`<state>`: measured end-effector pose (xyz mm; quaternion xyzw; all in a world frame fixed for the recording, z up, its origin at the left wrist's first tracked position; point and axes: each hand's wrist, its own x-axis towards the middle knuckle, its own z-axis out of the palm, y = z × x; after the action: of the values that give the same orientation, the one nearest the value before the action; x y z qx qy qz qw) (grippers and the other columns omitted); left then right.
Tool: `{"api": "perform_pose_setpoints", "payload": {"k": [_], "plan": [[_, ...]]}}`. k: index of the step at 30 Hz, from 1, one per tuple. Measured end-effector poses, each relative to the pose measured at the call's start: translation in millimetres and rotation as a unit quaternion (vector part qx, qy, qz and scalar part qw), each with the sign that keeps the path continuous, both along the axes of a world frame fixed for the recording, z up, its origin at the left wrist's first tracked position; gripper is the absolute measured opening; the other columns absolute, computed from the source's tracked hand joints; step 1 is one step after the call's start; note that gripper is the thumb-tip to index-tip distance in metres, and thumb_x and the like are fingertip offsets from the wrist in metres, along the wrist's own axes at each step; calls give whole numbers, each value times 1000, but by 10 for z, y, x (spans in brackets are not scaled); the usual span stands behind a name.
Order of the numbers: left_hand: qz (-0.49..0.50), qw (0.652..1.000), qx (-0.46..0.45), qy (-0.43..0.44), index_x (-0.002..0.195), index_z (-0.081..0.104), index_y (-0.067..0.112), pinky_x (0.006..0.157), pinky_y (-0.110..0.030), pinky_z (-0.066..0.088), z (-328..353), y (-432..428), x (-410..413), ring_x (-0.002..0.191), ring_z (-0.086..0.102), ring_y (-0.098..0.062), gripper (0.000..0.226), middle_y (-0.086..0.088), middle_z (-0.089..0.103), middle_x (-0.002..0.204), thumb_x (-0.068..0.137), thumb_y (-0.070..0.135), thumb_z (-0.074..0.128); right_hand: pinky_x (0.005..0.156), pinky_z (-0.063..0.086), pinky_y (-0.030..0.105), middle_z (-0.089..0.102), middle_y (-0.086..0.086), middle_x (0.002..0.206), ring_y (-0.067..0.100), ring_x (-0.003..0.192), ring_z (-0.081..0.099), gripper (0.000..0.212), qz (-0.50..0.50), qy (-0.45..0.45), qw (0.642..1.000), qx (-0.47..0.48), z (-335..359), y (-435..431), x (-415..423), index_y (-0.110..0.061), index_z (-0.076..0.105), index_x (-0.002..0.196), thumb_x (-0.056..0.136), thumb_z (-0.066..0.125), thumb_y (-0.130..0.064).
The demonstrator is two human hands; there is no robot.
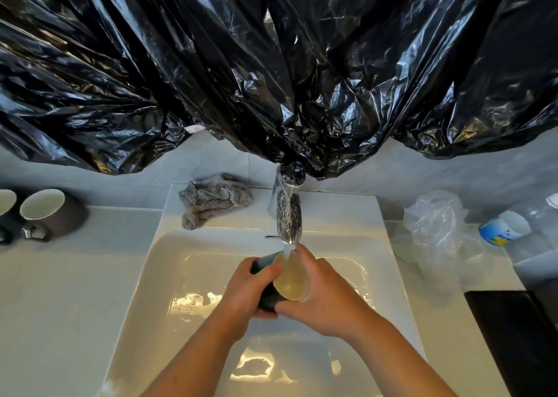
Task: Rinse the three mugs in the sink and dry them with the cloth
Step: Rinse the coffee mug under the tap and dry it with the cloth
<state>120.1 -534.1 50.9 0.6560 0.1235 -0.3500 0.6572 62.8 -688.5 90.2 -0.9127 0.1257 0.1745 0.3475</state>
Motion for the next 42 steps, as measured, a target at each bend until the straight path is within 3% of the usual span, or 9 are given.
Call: {"api": "perform_pose_setpoints", "payload": {"k": [4, 6, 9, 15, 23, 28, 31, 35, 42], "plan": [[18, 999, -22, 37, 117, 57, 19, 61, -42, 60, -80, 72, 16, 103, 65, -31, 61, -12, 61, 118, 68, 55, 64, 102, 39, 27, 50, -1, 147, 17, 131, 48, 76, 7, -233, 959, -159, 461, -216, 116, -22, 36, 152, 86, 41, -60], [16, 998, -31, 49, 119, 57, 19, 62, -42, 60, -114, 67, 12, 107, 63, -33, 62, -13, 60, 122, 69, 55, 63, 113, 24, 23, 33, -1, 160, 13, 146, 28, 72, 74, -304, 935, -169, 697, -218, 288, -18, 27, 156, 92, 40, -49], [8, 996, -52, 69, 125, 58, 18, 64, -44, 60, -143, 51, 4, 109, 64, -35, 65, -15, 62, 124, 72, 55, 61, 119, 15, 25, 12, -5, 167, 8, 153, 7, 74, 176, -286, 924, -185, 897, -182, 518, -19, 16, 159, 96, 47, -42], [16, 993, -77, 88, 128, 59, 20, 65, -45, 60, -127, 20, 26, 108, 66, -36, 41, -15, 66, 124, 97, 47, 52, 120, 25, 36, 11, -9, 167, 6, 153, 6, 75, 212, -249, 927, -182, 992, -249, 620, -22, 18, 159, 95, 51, -41], [8, 993, -87, 82, 126, 64, 18, 68, -48, 61, -35, 57, 20, 108, 68, -35, 42, -16, 70, 120, 98, 46, 50, 122, 14, 23, -1, -12, 168, -1, 151, -8, 74, 235, -237, 925, -183, 748, -187, 430, -23, 13, 160, 97, 48, -42], [-28, 994, -83, 59, 128, 59, 18, 61, -42, 59, 5, 236, -78, 112, 60, -38, 61, -18, 59, 129, 75, 49, 62, 103, 41, 20, 52, -9, 139, 11, 131, 48, 41, -58, -319, 946, -20, 347, -118, 30, -21, 56, 135, 95, 52, -31], [-72, 994, -83, 24, 126, 59, 22, 63, -44, 59, 35, 342, -148, 110, 58, -38, 67, -17, 55, 129, 64, 46, 69, 82, 58, 37, 65, 0, 102, 22, 94, 65, 19, -230, -83, 964, 101, 151, -72, -110, -17, 65, 104, 100, 50, -29], [-133, 988, -70, -41, 113, 67, 34, 74, -54, 62, 167, 382, -214, 109, 63, -31, 62, -2, 65, 117, 54, 50, 73, 67, 63, 47, 73, 20, 96, 36, 84, 74, 41, -328, 140, 872, 336, 125, 17, -101, -7, 63, 110, 101, 49, -45], [-86, 992, -44, -79, 127, 60, 26, 87, -42, 61, 326, 388, -357, 116, 64, -21, 59, -2, 66, 129, 76, 52, 76, 52, 59, 38, 74, 21, 92, 32, 72, 74, 29, -350, 74, 886, 296, 190, 115, -112, 1, 66, 101, 97, 38, -6]]}}
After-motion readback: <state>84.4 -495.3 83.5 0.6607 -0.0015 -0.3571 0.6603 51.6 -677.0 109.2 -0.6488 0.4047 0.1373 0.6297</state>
